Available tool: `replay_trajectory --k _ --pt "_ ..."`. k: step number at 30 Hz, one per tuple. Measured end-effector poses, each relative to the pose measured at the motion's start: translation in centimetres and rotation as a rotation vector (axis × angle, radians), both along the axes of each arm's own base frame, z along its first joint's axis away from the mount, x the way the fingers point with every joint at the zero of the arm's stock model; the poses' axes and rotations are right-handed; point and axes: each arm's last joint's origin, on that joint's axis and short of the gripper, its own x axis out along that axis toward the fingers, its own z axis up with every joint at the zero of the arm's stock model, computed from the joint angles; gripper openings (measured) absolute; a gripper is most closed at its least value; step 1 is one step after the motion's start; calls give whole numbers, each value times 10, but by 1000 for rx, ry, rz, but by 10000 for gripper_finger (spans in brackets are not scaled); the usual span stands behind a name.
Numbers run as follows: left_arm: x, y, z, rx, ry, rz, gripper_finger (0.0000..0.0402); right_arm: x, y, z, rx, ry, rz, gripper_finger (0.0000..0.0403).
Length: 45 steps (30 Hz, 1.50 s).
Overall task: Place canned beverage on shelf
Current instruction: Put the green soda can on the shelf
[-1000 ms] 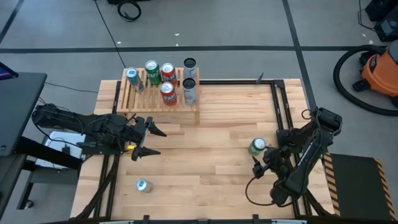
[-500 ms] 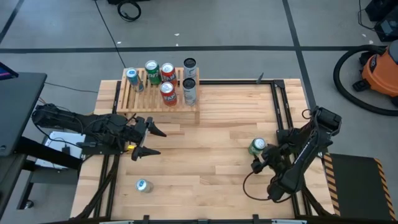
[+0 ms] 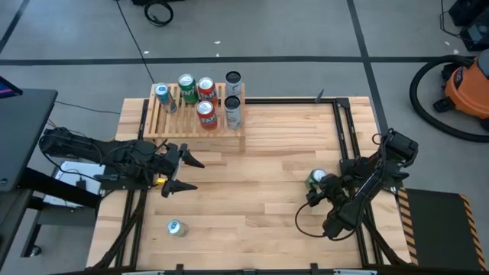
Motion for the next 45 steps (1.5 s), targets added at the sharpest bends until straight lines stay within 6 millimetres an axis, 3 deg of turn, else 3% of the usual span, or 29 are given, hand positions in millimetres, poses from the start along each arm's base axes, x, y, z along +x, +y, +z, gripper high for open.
replay_trajectory --k 10,17,23,29,36,45 --pt "0 0 0 1 0 0 394 3 -3 0 -18 39 17 295" --pt "0 0 0 1 1 0 394 8 -8 0 -28 77 22 324" --pt "0 0 0 1 1 1 394 10 -10 0 -37 77 27 291" --pt "0 2 0 23 -3 30 394 11 -9 2 -27 90 26 291" --pt "2 11 0 28 -2 138 394 23 2 21 -3 94 61 291" --pt "3 17 0 -10 4 182 394 70 5 59 21 101 212 291"
